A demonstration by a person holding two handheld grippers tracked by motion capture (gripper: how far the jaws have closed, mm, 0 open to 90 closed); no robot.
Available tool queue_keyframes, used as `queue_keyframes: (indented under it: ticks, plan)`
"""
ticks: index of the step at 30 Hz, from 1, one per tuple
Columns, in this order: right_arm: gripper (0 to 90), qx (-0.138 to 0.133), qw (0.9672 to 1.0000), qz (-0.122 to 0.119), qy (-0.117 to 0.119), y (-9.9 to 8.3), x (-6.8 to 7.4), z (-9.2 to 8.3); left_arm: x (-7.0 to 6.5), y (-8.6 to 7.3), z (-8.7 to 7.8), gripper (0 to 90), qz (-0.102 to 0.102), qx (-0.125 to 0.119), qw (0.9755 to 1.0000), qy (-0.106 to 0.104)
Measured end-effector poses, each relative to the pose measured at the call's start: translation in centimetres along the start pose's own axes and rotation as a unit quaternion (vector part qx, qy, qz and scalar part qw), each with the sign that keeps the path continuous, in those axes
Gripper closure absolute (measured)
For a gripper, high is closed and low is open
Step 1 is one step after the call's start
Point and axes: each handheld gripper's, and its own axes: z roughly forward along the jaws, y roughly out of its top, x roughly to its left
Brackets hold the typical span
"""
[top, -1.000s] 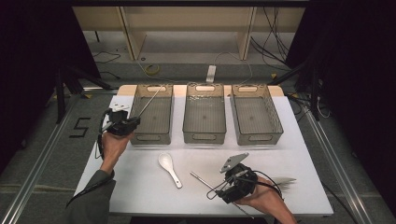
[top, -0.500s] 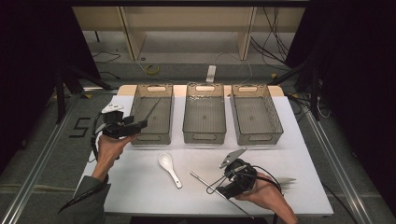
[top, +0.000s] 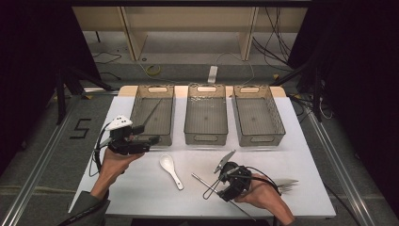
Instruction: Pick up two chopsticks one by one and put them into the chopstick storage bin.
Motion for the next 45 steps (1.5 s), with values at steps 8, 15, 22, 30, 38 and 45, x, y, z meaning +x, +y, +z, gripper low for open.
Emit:
queue_keyframes:
  ticks: [8,15,22,30,38,45]
  plan:
    - [46.8,0.012,0.9997,-0.019,-0.003,0.2,0.1,0.7,-2.1,-1.1,0.2,16.7,0.024,0.005,0.9990,-0.038]
    - [52.6,0.020,0.9995,-0.025,0.002,0.5,0.5,1.0,-3.2,-1.7,0.0,16.5,0.035,-0.003,0.9986,-0.040]
    - [57.9,0.027,0.9991,-0.033,0.009,0.5,0.5,1.4,-3.5,-2.1,-0.2,15.7,0.032,0.000,0.9982,-0.050]
    - [64.9,0.034,0.9988,-0.032,0.013,0.6,0.5,1.6,-4.2,-2.5,-0.1,15.3,0.042,0.001,0.9976,-0.056]
    - [72.0,0.038,0.9984,-0.040,0.013,0.7,0.5,1.6,-4.9,-2.8,-0.4,15.3,0.051,0.003,0.9972,-0.055]
    - [76.8,0.051,0.9976,-0.046,0.012,0.9,0.8,2.1,-5.0,-2.9,-0.3,15.3,0.054,0.006,0.9971,-0.054]
